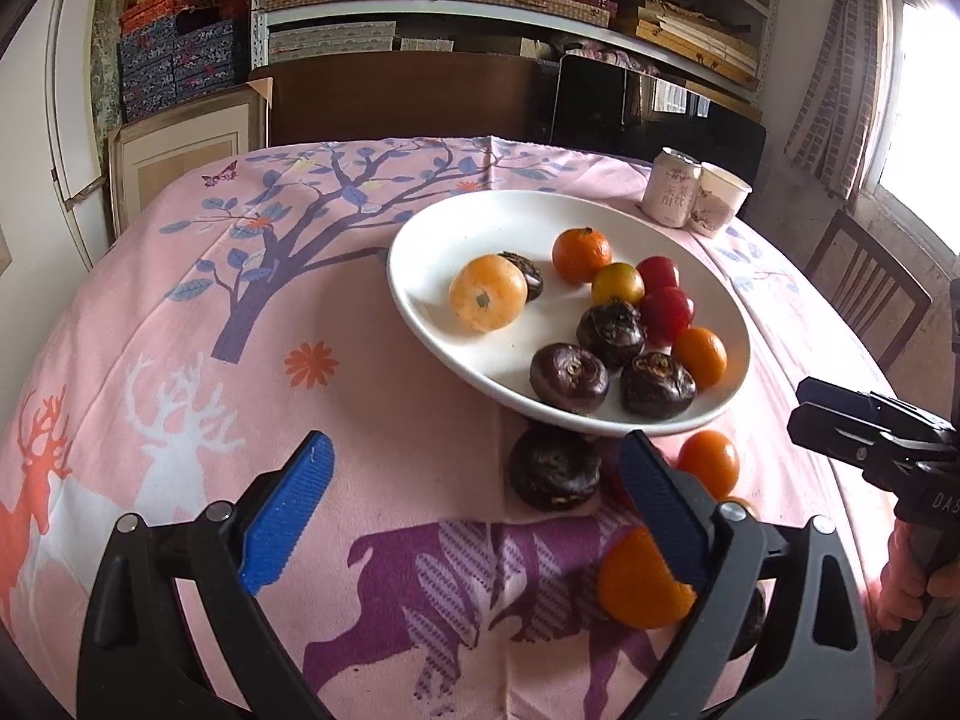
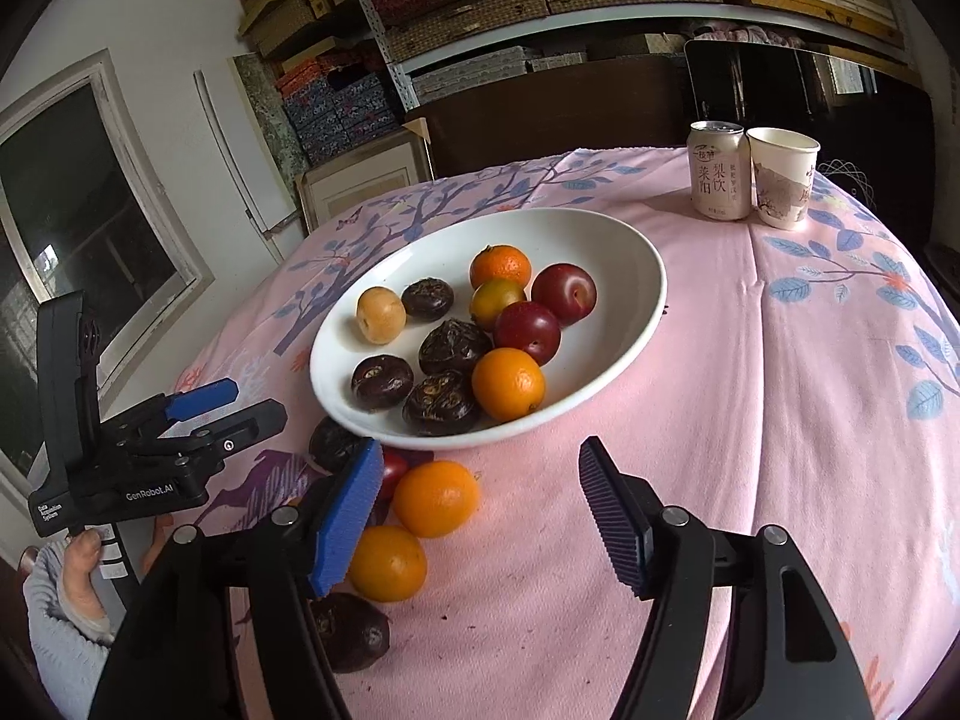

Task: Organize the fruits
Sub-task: 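Grasp a dark purple fruit with the left tool while the right tool grasps an orange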

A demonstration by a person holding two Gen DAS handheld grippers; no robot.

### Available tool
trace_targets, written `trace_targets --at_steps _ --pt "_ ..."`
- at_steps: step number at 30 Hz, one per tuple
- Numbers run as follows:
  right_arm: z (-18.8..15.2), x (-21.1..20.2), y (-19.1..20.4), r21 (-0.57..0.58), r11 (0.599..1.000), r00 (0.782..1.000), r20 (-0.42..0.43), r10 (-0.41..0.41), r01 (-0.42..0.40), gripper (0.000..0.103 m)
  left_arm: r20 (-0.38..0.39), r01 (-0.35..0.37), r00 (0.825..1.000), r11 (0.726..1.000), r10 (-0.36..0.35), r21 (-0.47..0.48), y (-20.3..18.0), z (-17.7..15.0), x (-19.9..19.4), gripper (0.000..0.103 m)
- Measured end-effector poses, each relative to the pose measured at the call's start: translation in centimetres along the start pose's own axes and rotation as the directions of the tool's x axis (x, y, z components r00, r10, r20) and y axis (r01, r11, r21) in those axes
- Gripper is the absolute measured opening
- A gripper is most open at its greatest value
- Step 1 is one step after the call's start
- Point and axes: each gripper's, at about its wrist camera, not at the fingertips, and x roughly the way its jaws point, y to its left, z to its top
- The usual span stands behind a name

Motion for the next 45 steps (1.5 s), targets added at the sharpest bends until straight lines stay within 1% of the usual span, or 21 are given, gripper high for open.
trace_targets --at_steps 7,9,10,13,17,20,23,24,26,29,31,33,34,36,38,39,40,41,42,44,45 --pt "-0.9 1.2 0.6 -0.007 0.999 0.997 -0.072 0.037 -0.038 0.07 -0.022 -0.001 1.0 0.998 0.003 0.068 -1.5 -0.5 0.9 0.094" --pt "-1.0 1.6 0.5 0.005 0.998 0.994 -0.087 0.066 -0.066 0.072 -0.031 0.022 0.999 0.997 -0.02 0.077 -1.6 -0.5 1.2 0.094" --pt "-1.0 1.7 0.5 0.009 0.997 0.993 -0.093 0.078 -0.077 0.076 -0.036 0.04 0.999 0.996 -0.037 0.081 -1.7 -0.5 1.4 0.094" --pt "-0.9 2.3 0.3 0.027 0.992 0.987 -0.108 0.122 -0.12 0.077 -0.049 0.075 0.996 0.99 -0.069 0.117 -2.1 -0.5 2.1 0.094" --pt "-0.5 3.3 -0.1 0.064 0.982 0.974 -0.133 0.183 -0.176 0.078 -0.039 0.079 0.997 0.969 -0.072 0.232 -3.6 -0.7 2.8 0.094" --pt "0.0 4.1 -0.4 0.118 0.965 0.958 -0.141 0.248 -0.233 0.078 -0.035 0.106 0.994 0.954 -0.101 0.281 -4.6 -0.5 3.0 0.094" --pt "0.4 4.8 -0.1 0.119 0.961 0.953 -0.148 0.265 -0.249 0.078 -0.085 0.16 0.987 0.934 -0.14 0.319 -5.4 -0.6 3.8 0.094" --pt "0.5 5.0 0.2 0.109 0.964 0.955 -0.15 0.257 -0.242 0.079 -0.09 0.184 0.982 0.928 -0.164 0.324 -5.6 -0.6 3.7 0.094" --pt "0.6 5.5 0.6 0.103 0.966 0.954 -0.159 0.253 -0.239 0.079 -0.091 0.203 0.979 0.926 -0.183 0.318 -5.8 -0.6 3.7 0.097" --pt "0.2 6.2 1.0 0.11 0.96 0.94 -0.201 0.275 -0.258 0.079 -0.095 0.218 0.976 0.926 -0.199 0.307 -5.7 -0.7 3.7 0.097" --pt "-0.1 5.8 1.4 0.09 0.96 0.94 -0.196 0.278 -0.265 0.08 -0.089 0.229 0.973 0.919 -0.211 0.32 -6.1 -0.9 3.3 0.097" --pt "-0.5 5.1 1.8 0.079 0.952 0.931 -0.199 0.306 -0.296 0.08 -0.084 0.254 0.967 0.909 -0.24 0.33 -6.6 -1.3 2.5 0.097" --pt "-0.8 4.6 2.1 0.069 0.951 0.93 -0.198 0.308 -0.3 0.081 -0.086 0.268 0.963 0.906 -0.254 0.329 -6.7 -1.6 2.1 0.098" --pt "-1.5 3.5 2.7 0.033 0.95 0.93 -0.193 0.311 -0.311 0.081 -0.089 0.285 0.958 0.897 -0.271 0.338 -7.1 -2.3 1.1 0.098" --pt "-2.3 2.3 3.4 -0.014 0.951 0.935 -0.188 0.302 -0.309 0.081 -0.108 0.311 0.95 0.885 -0.292 0.347 -7.5 -3.1 0.2 0.098" --pt "-2.6 1.7 3.8 -0.039 0.953 0.94 -0.182 0.289 -0.301 0.081 -0.131 0.335 0.942 0.873 -0.308 0.355 -7.9 -3.8 -0.1 0.098" --pt "-2.9 1.0 4.2 -0.068 0.958 0.95 -0.163 0.265 -0.278 0.081 -0.135 0.325 0.946 0.87 -0.296 0.371 -8.3 -4.4 -0.4 0.098" --pt "-3.1 0.4 4.5 -0.096 0.965 0.963 -0.139 0.229 -0.244 0.081 -0.115 0.272 0.962 0.873 -0.246 0.405 -8.7 -5.0 -0.7 0.098" --pt "-3.1 -0.3 4.5 -0.12 0.972 0.975 -0.11 0.19 -0.203 0.081 -0.099 0.226 0.974 0.874 -0.203 0.43 -9.0 -5.4 -1.0 0.098" --pt "-3.0 -1.3 4.0 -0.129 0.982 0.99 -0.051 0.129 -0.134 0.081 -0.058 0.2 0.979 0.883 -0.193 0.425 -8.6 -5.4 -1.8 0.098" --pt "-2.9 -1.7 3.4 -0.113 0.987 0.993 -0.033 0.111 -0.114 0.081 -0.025 0.177 0.983 0.895 -0.183 0.41 -8.2 -5.0 -2.2 0.098"
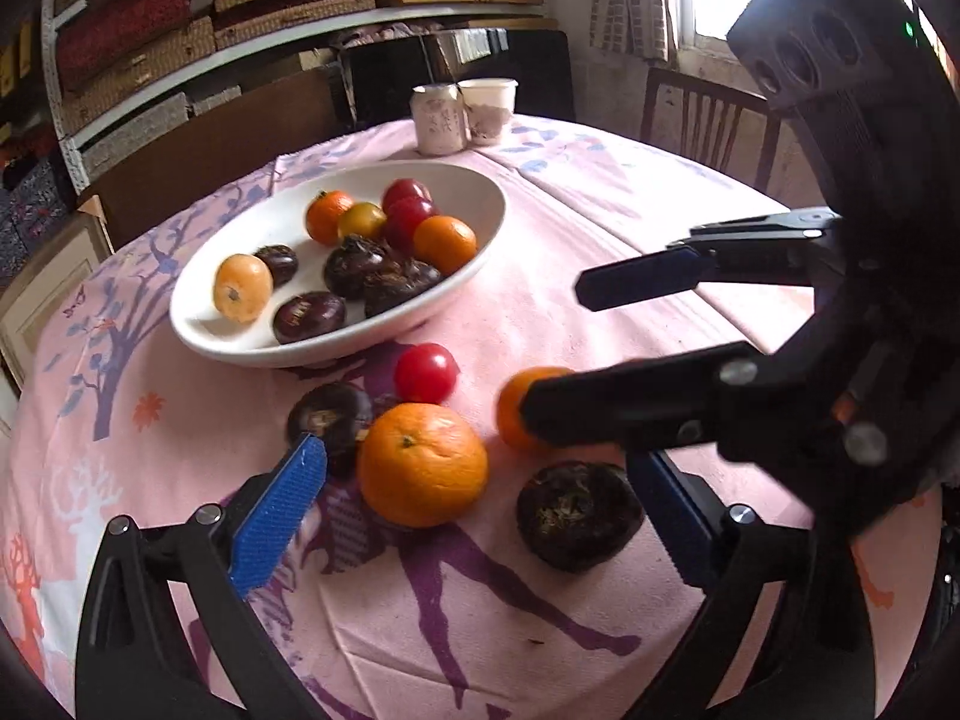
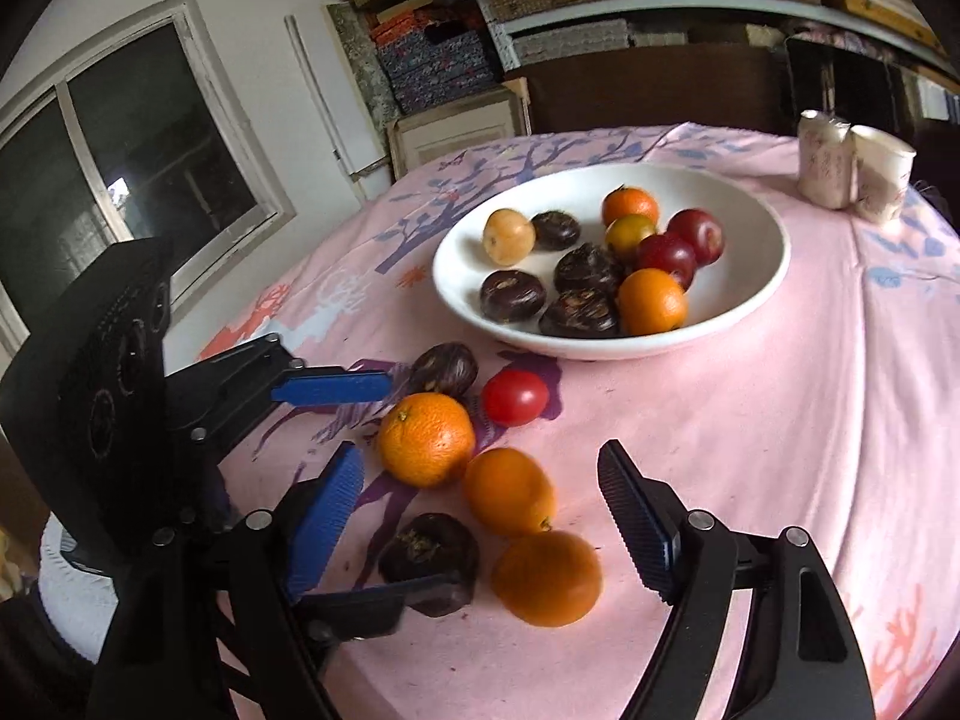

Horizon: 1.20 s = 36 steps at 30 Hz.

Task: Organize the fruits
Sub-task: 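Grasp a dark purple fruit with the left tool while the right tool grasps an orange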

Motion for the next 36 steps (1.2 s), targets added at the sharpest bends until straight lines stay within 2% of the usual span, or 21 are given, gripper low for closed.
trace_targets --at_steps 4,6,10,13,18,20,23,28,31,36 --pt "0.5 -0.9 -3.3 0.121 0.991 0.998 0.026 -0.063 0.06 0.081 0.054 -0.057 0.996 0.983 0.067 -0.174 4.2 0.4 -1.3 0.098" --pt "0.5 -1.2 -4.4 0.169 0.982 0.996 0.031 -0.086 0.08 0.081 0.029 -0.091 0.994 0.959 0.103 -0.27 6.4 0.2 -1.0 0.098" --pt "-0.3 -1.4 -4.3 0.163 0.983 0.996 0.033 -0.087 0.08 0.078 -0.021 -0.077 0.997 0.916 0.075 -0.393 9.2 -0.4 -0.1 0.098" --pt "-0.8 -1.2 -2.7 0.096 0.99 0.994 0.027 -0.103 0.1 0.078 -0.027 -0.081 0.997 0.908 0.077 -0.412 9.6 -0.4 0.4 0.098" --pt "-1.0 -0.5 -2.2 0.07 0.99 0.992 0.003 -0.123 0.123 0.078 -0.048 -0.088 0.996 0.929 0.076 -0.36 8.5 0.8 1.7 0.098" --pt "-1.1 -0.5 -2.5 0.084 0.989 0.992 -0.003 -0.122 0.122 0.078 -0.079 -0.13 0.991 0.933 0.109 -0.337 8.1 1.3 2.5 0.098" --pt "-1.0 -0.4 -2.6 0.09 0.988 0.993 -0.01 -0.121 0.121 0.078 -0.149 -0.157 0.982 0.931 0.113 -0.33 8.2 1.5 4.1 0.098" --pt "-1.1 0.1 -2.7 0.095 0.988 0.992 -0.034 -0.122 0.124 0.078 -0.196 -0.171 0.976 0.893 0.096 -0.415 10.3 0.7 4.4 0.099" --pt "-1.1 -0.1 -3.0 0.108 0.987 0.992 -0.026 -0.121 0.123 0.078 -0.196 -0.163 0.977 0.874 0.08 -0.458 11.3 -0.7 3.2 0.099" --pt "-1.0 -0.2 -2.9 0.105 0.988 0.993 -0.019 -0.116 0.117 0.078 -0.187 -0.229 0.97 0.858 0.158 -0.459 11.2 -2.9 0.5 0.099"
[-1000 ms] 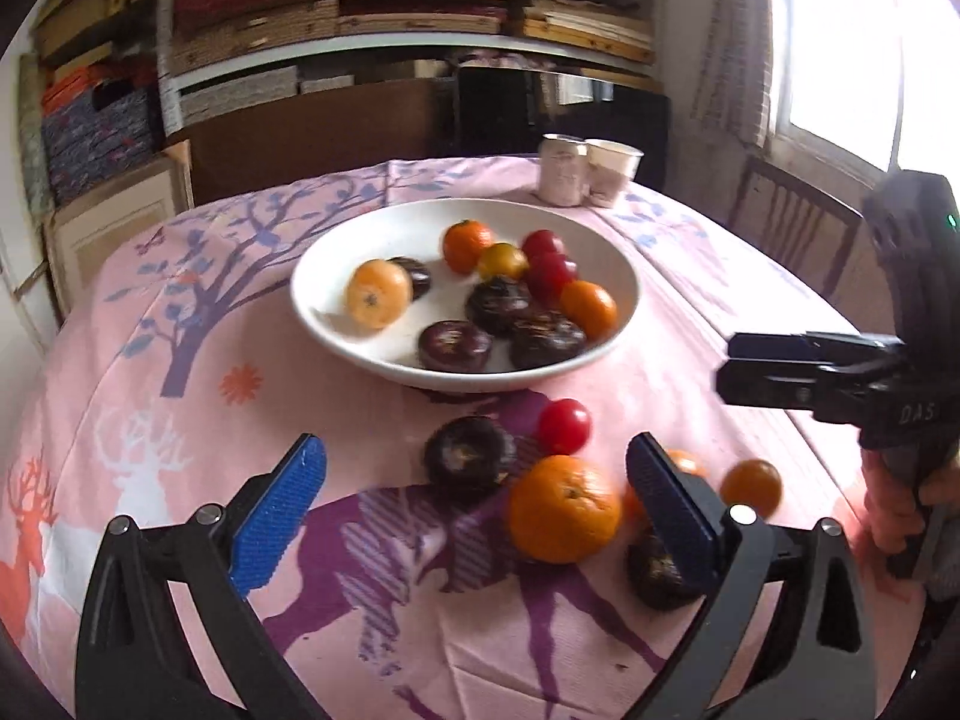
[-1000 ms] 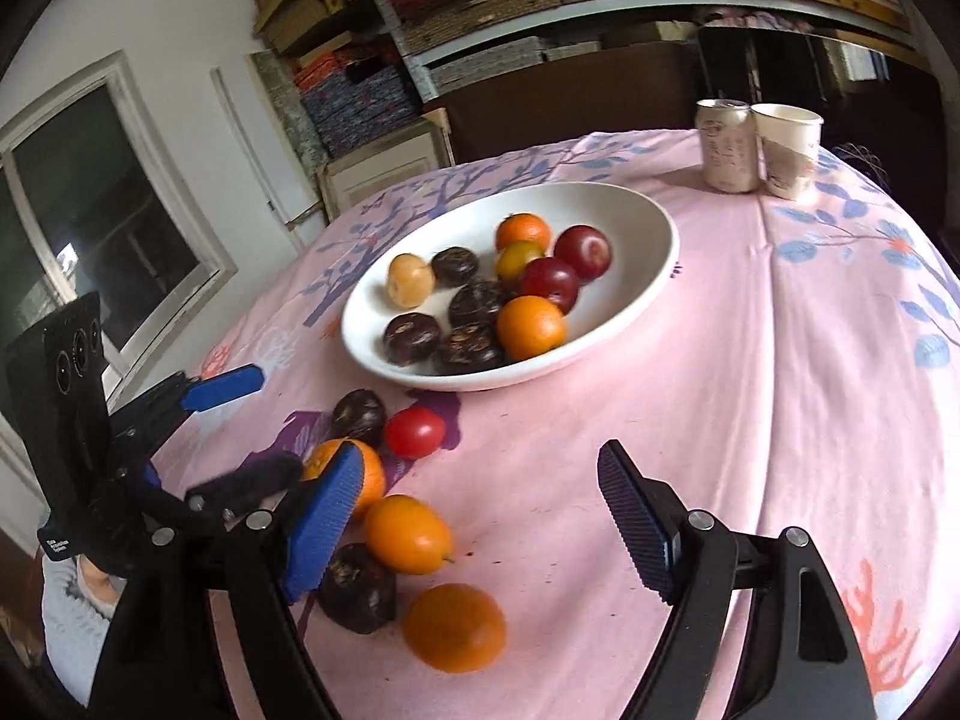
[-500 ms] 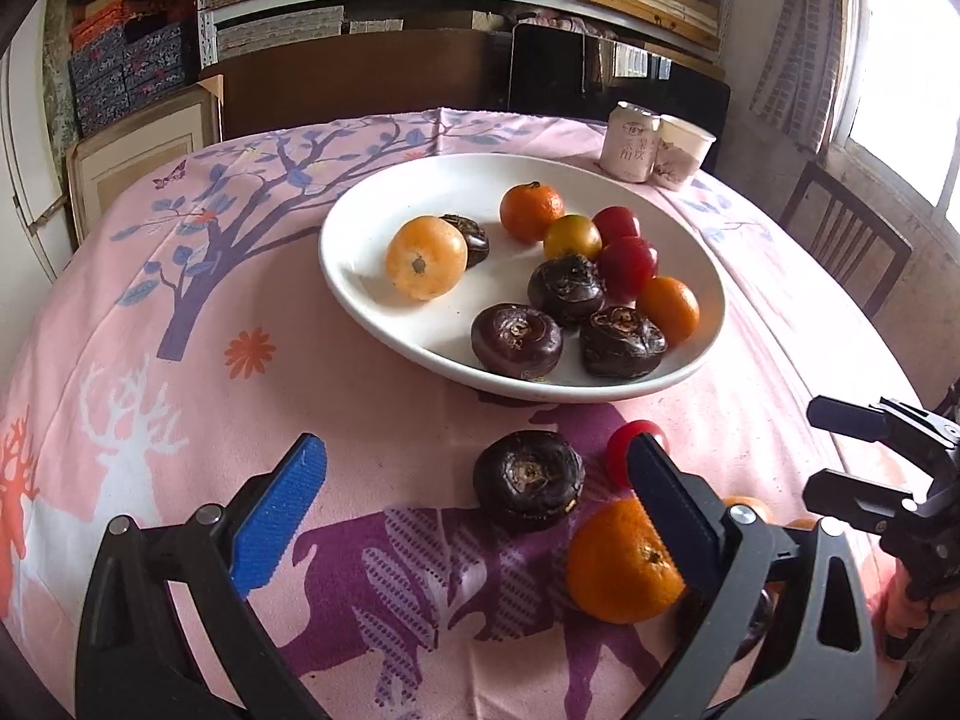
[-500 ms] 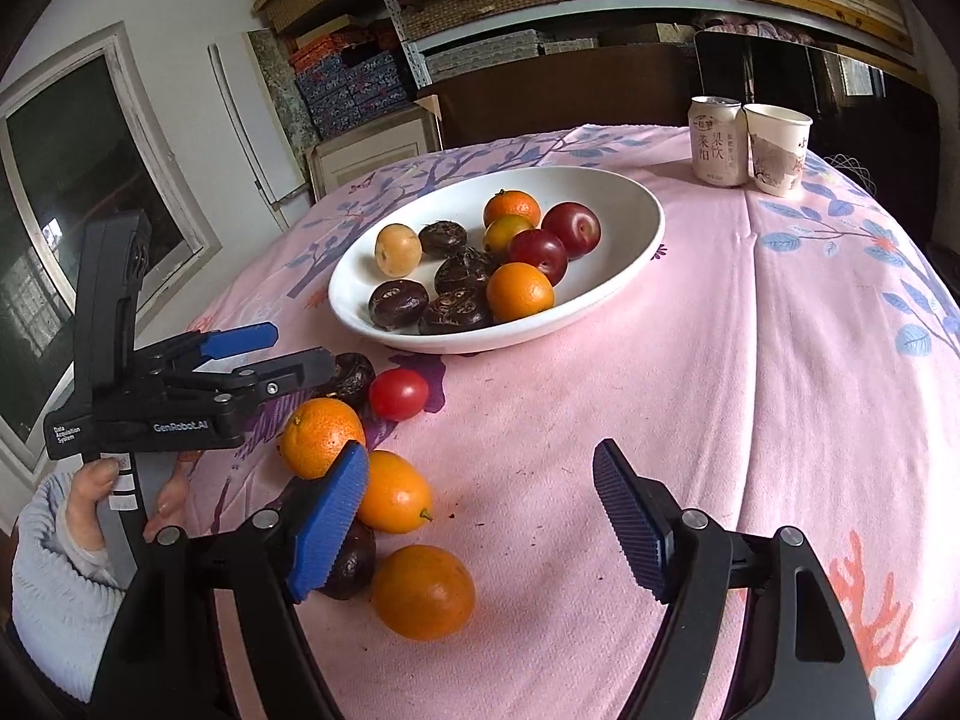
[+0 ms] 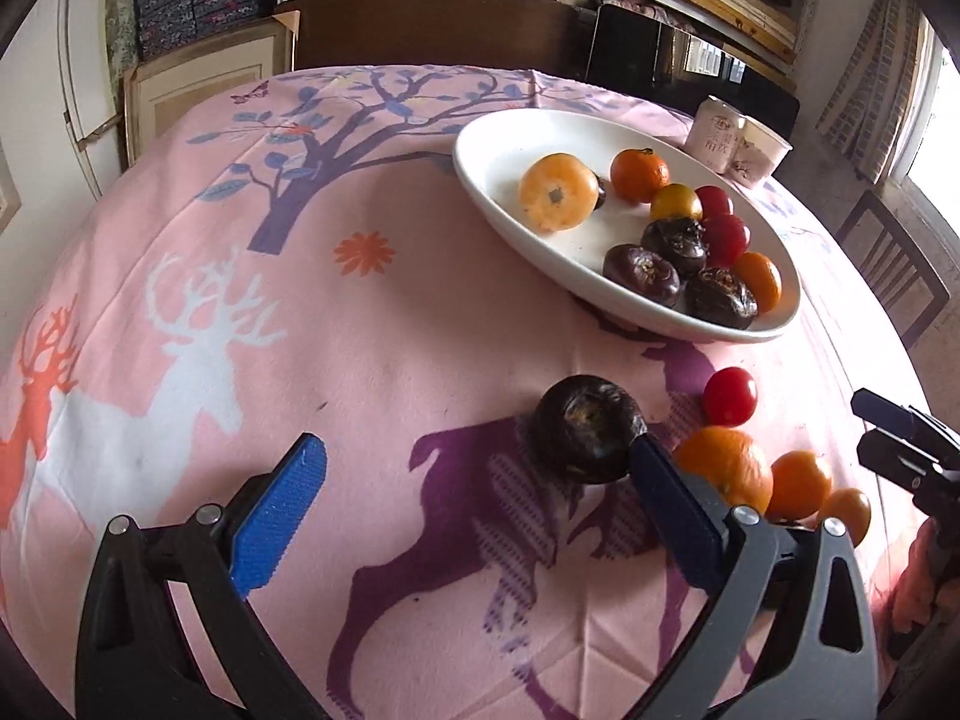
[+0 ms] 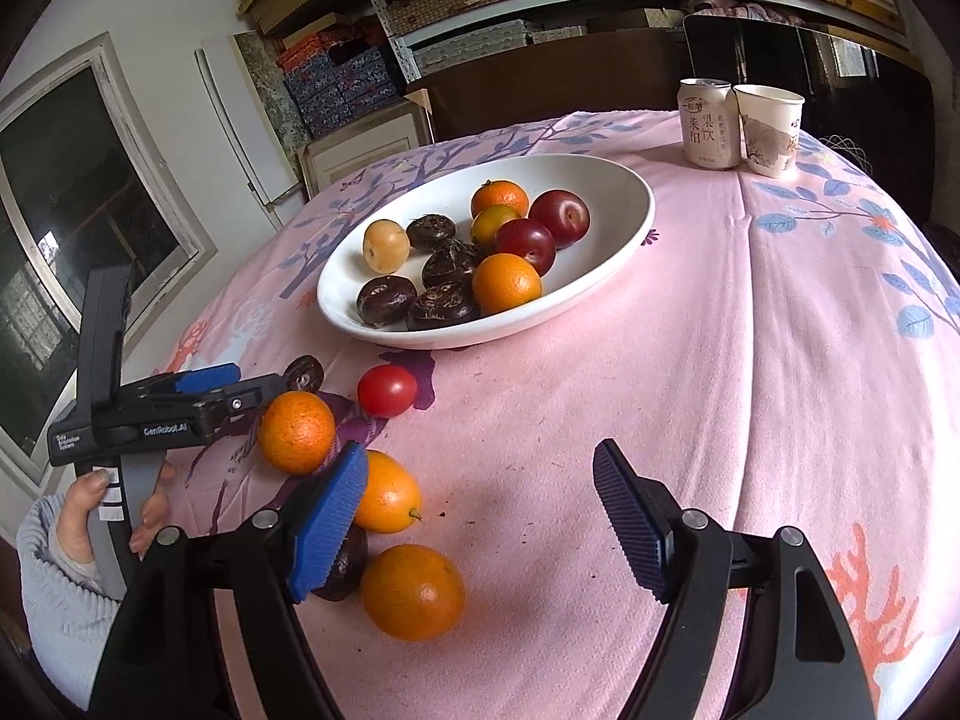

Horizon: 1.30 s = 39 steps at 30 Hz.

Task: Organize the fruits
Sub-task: 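Grasp a dark purple fruit with the left tool while the right tool grasps an orange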

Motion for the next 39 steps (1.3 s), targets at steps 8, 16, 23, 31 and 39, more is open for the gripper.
trace_targets --at_steps 8,16,23,31,39 --pt "0.1 0.0 0.1 -0.006 1.0 1.0 0.003 -0.002 0.002 0.078 0.084 -0.052 0.996 0.992 0.043 0.114 -2.4 0.4 -0.8 0.099" --pt "0.0 0.1 0.1 -0.012 1.0 1.0 0.0 -0.005 0.005 0.078 0.093 -0.129 0.989 0.981 0.116 0.147 -3.4 1.4 0.8 0.099" --pt "0.0 0.0 -0.2 -0.002 1.0 1.0 0.0 -0.01 0.01 0.078 0.033 -0.036 0.999 0.996 0.033 0.087 -1.4 1.3 1.2 0.099" --pt "0.1 -0.3 0.0 -0.005 1.0 1.0 0.01 0.001 -0.001 0.078 0.049 -0.124 0.992 0.98 0.118 0.156 -1.9 -1.1 -0.3 0.099" --pt "0.1 -0.6 0.4 -0.02 1.0 1.0 0.02 0.01 -0.01 0.078 0.074 -0.141 0.989 0.958 0.126 0.25 -4.1 -0.4 0.7 0.098"
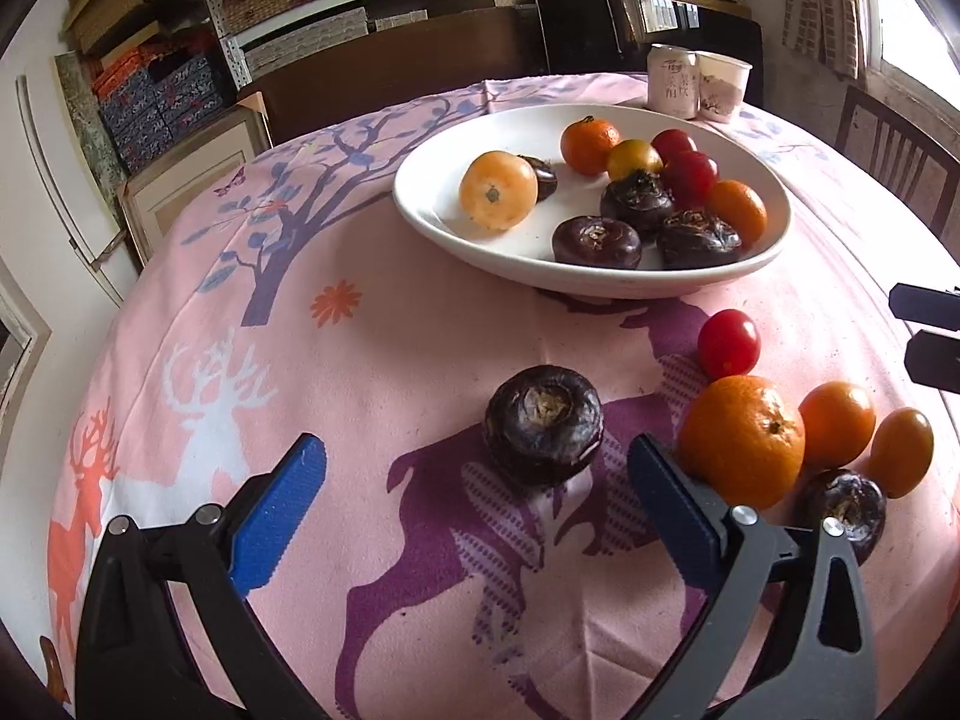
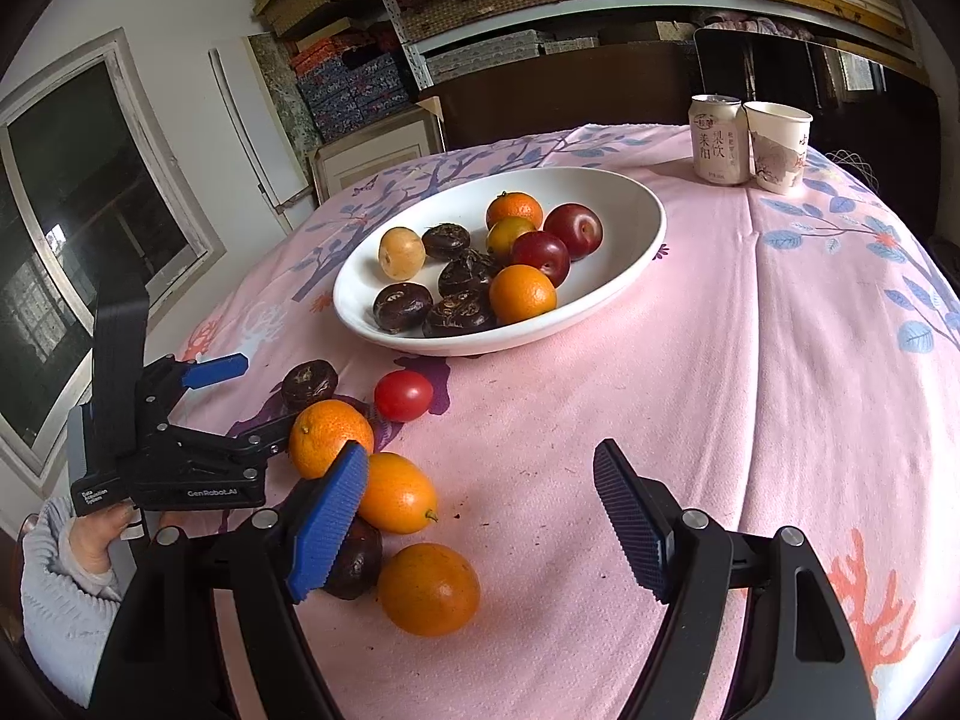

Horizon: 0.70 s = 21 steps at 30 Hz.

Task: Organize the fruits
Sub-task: 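Grasp a dark purple fruit with the left tool while the right tool grasps an orange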

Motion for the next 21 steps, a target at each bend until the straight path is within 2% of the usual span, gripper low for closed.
trace_targets --at_steps 2,3,4,5,7,9,13,17,21 --pt "0.0 0.0 0.1 -0.004 1.0 1.0 0.0 -0.001 0.001 0.078 0.01 0.018 1.0 1.0 -0.018 0.003 0.0 0.3 0.1 0.084" --pt "0.0 0.0 0.1 -0.004 1.0 1.0 -0.001 -0.001 0.001 0.078 -0.002 0.047 0.999 0.999 -0.047 0.008 -0.1 0.4 0.4 0.068" --pt "0.0 0.1 0.1 -0.003 1.0 1.0 -0.002 -0.002 0.002 0.078 -0.021 0.074 0.997 0.997 -0.074 0.012 -0.3 0.4 0.8 0.059" --pt "0.0 0.1 0.1 -0.002 1.0 1.0 -0.002 -0.002 0.002 0.078 -0.022 0.087 0.996 0.996 -0.086 0.015 -0.4 0.5 0.9 0.056" --pt "-0.1 0.0 0.1 -0.003 1.0 1.0 0.001 0.0 0.0 0.078 -0.02 0.11 0.994 0.994 -0.11 0.024 -0.7 0.5 0.8 0.044" --pt "-0.1 -0.1 0.2 -0.007 1.0 1.0 0.003 -0.001 0.001 0.078 -0.017 0.121 0.993 0.992 -0.121 0.028 -0.9 0.5 0.8 0.04" --pt "-0.6 -0.7 0.5 -0.021 1.0 1.0 0.003 0.004 -0.004 0.078 -0.016 0.127 0.992 0.992 -0.127 0.016 -0.9 0.4 0.7 0.04" --pt "-2.5 -1.7 1.9 -0.103 0.994 0.999 -0.023 -0.031 0.029 0.078 -0.016 0.121 0.993 0.992 -0.121 0.016 -1.0 0.3 0.6 0.04" --pt "-3.3 -1.6 2.5 -0.147 0.988 0.997 -0.053 -0.059 0.051 0.071 -0.018 0.128 0.992 0.992 -0.127 0.009 -1.0 0.2 0.6 0.04"
